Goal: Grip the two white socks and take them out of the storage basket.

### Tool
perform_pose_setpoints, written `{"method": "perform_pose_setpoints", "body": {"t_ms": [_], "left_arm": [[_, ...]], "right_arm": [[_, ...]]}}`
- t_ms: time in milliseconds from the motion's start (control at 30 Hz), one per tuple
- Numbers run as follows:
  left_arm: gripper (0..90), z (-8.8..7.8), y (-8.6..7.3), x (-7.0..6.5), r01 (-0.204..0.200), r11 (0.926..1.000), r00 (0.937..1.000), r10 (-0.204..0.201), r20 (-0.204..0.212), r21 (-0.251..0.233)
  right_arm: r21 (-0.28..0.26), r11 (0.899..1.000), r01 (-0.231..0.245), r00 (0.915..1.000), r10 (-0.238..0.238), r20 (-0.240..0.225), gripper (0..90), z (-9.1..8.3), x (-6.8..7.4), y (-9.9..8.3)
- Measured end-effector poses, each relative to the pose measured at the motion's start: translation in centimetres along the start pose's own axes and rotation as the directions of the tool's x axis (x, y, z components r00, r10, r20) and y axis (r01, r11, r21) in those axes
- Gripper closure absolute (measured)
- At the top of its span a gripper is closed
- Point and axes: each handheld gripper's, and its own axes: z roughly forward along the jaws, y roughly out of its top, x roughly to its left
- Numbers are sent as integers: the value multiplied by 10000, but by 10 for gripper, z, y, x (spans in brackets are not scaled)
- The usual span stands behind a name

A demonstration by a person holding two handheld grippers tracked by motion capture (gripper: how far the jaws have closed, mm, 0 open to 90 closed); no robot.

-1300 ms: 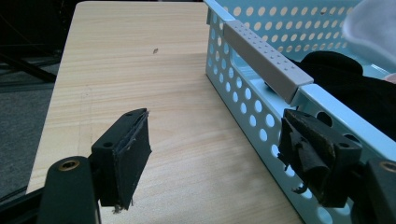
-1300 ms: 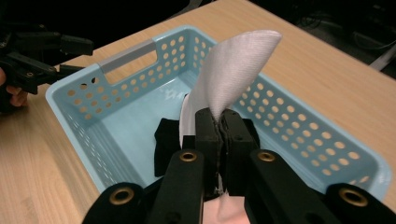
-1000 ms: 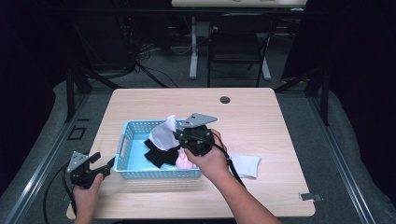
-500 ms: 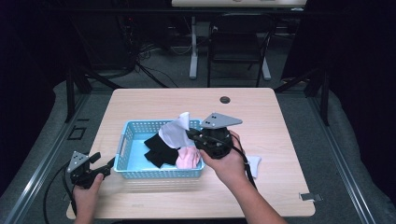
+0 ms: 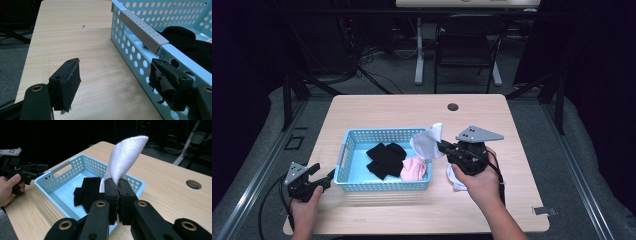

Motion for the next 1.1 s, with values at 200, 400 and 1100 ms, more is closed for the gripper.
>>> {"method": "perform_pose_setpoints", "body": {"t_ms": [200,400,1100], "left_arm": [[247,-1,0,0,-4,10000,10000,4,7,-58],[247,-1,0,0,-8,10000,10000,8,17,6],[247,-1,0,-1,-73,10000,10000,73,-5,38]], "right_arm": [[29,9995,-303,9994,302,154,872,-6,-7,-12],[-33,9974,-722,9970,723,282,872,-15,-14,-27],[1008,9688,-2266,9622,2065,1778,871,-9,-53,-112]]}}
